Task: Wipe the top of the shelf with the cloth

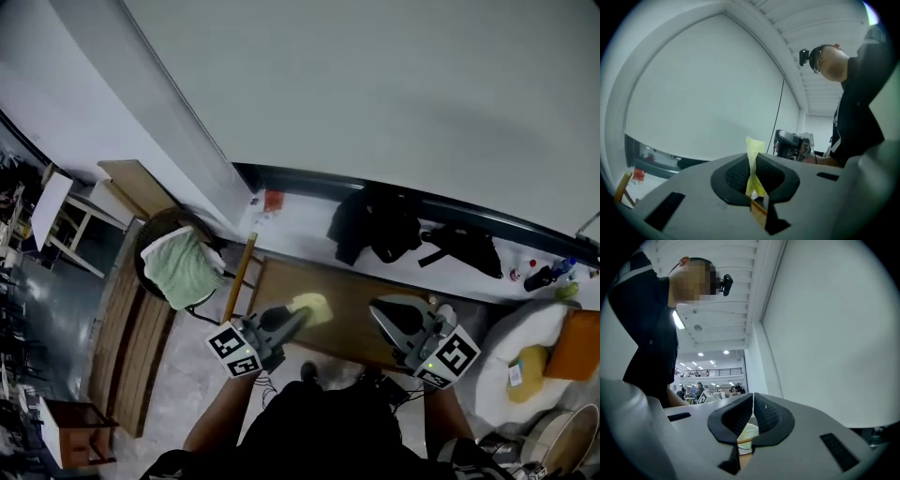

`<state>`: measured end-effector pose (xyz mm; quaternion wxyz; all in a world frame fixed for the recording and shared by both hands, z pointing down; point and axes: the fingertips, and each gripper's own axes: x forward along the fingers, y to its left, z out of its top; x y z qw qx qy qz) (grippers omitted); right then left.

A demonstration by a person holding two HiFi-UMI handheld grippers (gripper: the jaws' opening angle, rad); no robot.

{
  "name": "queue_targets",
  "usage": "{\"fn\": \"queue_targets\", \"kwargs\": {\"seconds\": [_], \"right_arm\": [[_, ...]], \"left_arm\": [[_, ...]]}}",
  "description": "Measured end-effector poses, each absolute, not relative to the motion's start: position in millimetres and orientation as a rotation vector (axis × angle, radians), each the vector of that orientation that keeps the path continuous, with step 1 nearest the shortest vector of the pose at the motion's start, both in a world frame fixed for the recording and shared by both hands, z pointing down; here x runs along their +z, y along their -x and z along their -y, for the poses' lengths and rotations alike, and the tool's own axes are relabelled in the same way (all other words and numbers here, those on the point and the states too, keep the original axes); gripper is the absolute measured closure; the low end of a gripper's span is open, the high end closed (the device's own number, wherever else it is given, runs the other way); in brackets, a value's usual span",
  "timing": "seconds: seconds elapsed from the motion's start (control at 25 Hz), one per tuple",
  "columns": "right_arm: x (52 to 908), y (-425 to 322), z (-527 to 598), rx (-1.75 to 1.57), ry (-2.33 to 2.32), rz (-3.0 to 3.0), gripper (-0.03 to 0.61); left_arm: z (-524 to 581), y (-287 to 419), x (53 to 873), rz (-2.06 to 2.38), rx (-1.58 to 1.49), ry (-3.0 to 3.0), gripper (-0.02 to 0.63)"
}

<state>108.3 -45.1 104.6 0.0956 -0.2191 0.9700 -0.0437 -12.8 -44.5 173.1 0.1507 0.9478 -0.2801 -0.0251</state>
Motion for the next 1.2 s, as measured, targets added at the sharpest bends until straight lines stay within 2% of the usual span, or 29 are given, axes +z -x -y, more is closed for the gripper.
{"fn": "queue_targets", "kwargs": {"seconds": [0.32, 0.72, 1.2], "right_arm": [[104.2, -60.5, -16.3, -0.144, 0.804, -2.886, 0.554], [143.7, 26.9, -162.3, -0.322, 0.981, -2.896, 0.554], [121.3, 31.4, -273.4, -0.251, 0.961, -2.927, 0.554]], "left_arm": [[-18.4, 48.0, 126.6, 0.663, -0.225, -2.866, 0.586], [-154.3, 136.3, 136.4, 0.454, -0.236, -2.855, 0.586], [-267.7, 151.6, 132.0, 0.414, -0.152, -2.881, 0.586]]}}
